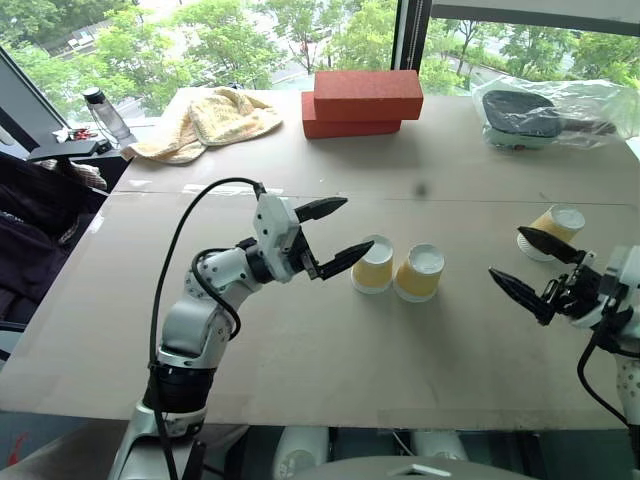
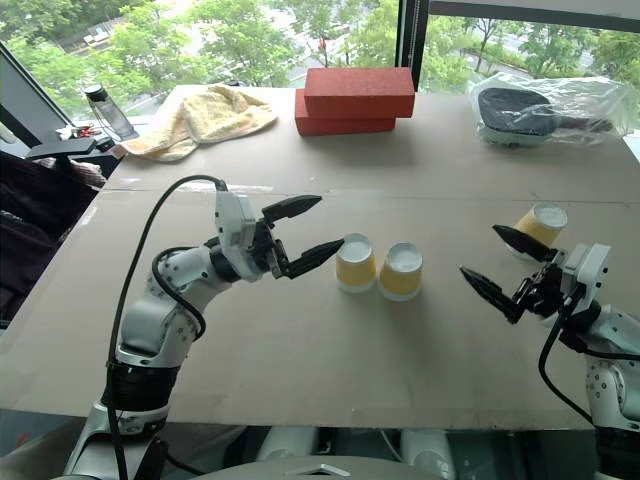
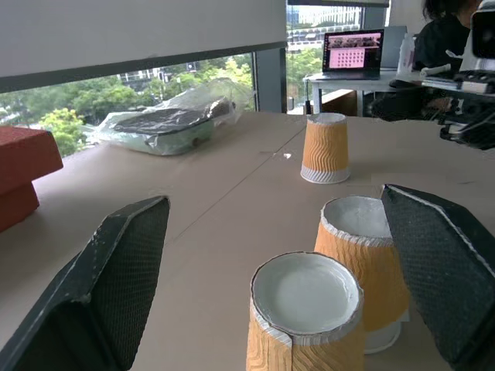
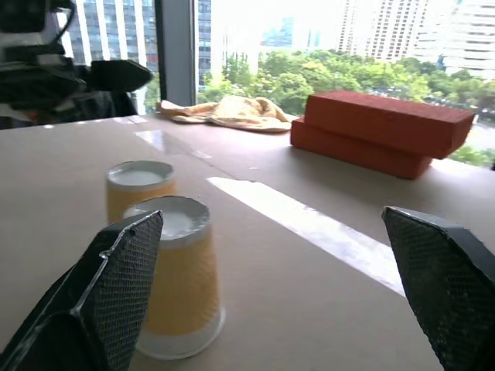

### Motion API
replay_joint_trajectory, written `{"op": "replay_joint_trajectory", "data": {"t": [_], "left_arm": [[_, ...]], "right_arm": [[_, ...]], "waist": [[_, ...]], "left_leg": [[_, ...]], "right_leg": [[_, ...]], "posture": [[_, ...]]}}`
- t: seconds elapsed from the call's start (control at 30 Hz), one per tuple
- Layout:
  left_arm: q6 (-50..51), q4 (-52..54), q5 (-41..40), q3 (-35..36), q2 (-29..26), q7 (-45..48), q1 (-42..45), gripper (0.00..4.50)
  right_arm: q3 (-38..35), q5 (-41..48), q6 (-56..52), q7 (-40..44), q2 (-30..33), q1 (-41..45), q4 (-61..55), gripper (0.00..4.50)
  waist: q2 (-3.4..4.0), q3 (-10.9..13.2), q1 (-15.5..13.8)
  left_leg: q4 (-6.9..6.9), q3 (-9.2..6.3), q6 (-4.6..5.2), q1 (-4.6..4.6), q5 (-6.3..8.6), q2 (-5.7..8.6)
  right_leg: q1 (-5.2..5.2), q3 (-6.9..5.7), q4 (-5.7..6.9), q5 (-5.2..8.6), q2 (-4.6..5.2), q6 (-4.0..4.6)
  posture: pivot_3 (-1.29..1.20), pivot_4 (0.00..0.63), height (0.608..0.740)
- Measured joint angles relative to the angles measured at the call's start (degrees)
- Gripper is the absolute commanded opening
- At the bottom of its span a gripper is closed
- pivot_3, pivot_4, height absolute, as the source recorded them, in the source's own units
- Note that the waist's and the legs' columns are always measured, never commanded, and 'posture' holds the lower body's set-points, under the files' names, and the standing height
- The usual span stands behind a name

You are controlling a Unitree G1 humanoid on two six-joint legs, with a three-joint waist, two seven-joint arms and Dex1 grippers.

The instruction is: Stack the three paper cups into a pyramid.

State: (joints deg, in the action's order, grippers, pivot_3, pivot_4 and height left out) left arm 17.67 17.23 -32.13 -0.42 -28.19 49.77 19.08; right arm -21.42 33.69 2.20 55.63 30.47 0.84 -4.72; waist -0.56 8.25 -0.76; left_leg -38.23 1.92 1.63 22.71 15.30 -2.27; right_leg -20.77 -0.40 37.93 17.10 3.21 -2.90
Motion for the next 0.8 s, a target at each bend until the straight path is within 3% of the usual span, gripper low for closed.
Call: {"op": "replay_joint_trajectory", "data": {"t": [0.3, 0.5, 0.8], "left_arm": [[21.7, 4.8, -9.9, 3.1, -18.6, 4.8, 10.9, 4.48], [25.3, 3.9, -10.8, 4.5, -22.6, 6.4, 16.0, 4.48], [24.4, 2.3, -10.9, 7.1, -25.6, 11.5, 16.0, 4.48]], "right_arm": [[-2.2, -11.4, 3.0, -20.7, -1.5, 9.4, 12.0, 4.50], [-2.5, -13.5, 1.0, -25.8, -1.4, 11.5, 17.5, 4.50], [-2.2, -13.4, -3.0, -26.7, -0.1, 13.2, 21.2, 4.50]], "waist": [[0.08, 0.1, 0.3], [0.12, 0.2, 0.3], [0.11, 0.2, 0.8]], "left_leg": [[0.09, 0.15, -0.27, 0.09, -0.16, 0.00], [0.16, 0.35, -0.27, 0.06, -0.16, 0.00], [0.25, 0.61, -0.27, 0.11, -0.16, -0.01]], "right_leg": [[-0.21, 0.04, -0.02, 0.02, -0.12, -0.01], [-0.29, 0.19, 0.00, 0.03, -0.13, -0.02], [-0.46, 0.39, 0.02, 0.02, -0.14, -0.02]], "posture": [[0.00, 0.150, 0.730], [0.00, 0.150, 0.730], [0.00, 0.150, 0.730]]}}
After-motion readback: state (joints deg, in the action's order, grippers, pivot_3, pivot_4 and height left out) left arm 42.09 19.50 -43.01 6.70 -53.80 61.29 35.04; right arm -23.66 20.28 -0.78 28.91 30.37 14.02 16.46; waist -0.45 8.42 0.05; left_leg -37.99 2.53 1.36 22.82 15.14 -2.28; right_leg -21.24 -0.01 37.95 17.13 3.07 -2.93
